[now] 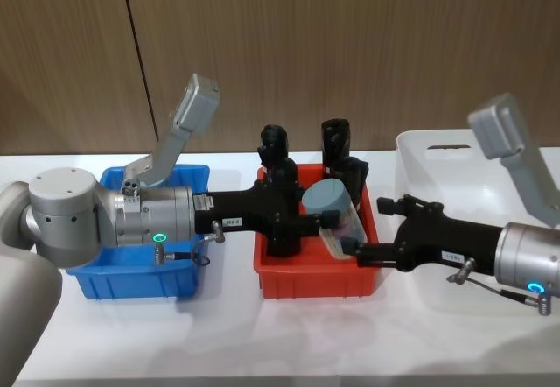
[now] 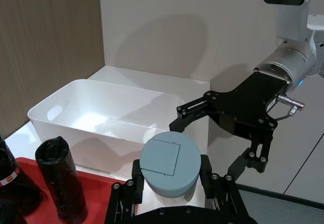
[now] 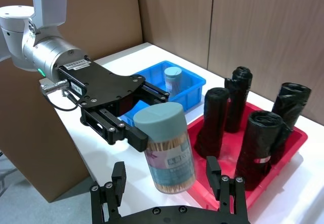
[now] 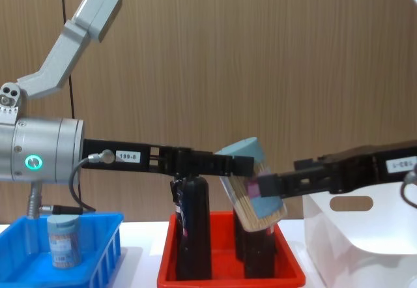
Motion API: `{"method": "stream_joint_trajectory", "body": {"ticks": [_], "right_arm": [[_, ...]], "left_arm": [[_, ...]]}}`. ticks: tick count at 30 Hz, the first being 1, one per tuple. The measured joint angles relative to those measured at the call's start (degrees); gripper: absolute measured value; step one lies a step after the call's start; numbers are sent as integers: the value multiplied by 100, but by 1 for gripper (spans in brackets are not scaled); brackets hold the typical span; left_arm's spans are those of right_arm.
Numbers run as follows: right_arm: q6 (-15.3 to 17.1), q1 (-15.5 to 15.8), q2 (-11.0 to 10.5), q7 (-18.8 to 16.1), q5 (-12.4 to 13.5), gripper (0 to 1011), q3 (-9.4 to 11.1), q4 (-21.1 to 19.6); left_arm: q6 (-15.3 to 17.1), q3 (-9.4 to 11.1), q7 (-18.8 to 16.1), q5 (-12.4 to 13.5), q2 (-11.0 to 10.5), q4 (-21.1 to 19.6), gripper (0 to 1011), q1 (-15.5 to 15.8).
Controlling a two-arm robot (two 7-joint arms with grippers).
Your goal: Pick the cotton swabs from the blue box and place them into the white box.
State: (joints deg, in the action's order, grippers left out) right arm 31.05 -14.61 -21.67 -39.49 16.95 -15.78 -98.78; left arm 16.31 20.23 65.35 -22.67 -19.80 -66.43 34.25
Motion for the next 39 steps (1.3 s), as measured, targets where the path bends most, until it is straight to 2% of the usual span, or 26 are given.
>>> {"method": "stream_joint_trajectory", "body": {"ticks": [16,34,39], "right_arm": [[69,-398,289,-168,-348,1001,-283,413],[-40,-597,412,-169,-660,1002,-464,754],[-85,-628,423,-153,-704,927,-493,833]], "left_arm": [[0,0,-1,0,0,0,659,0],[0,0,-1,0,0,0,659,0],[0,0,-1,0,0,0,659,0]]}}
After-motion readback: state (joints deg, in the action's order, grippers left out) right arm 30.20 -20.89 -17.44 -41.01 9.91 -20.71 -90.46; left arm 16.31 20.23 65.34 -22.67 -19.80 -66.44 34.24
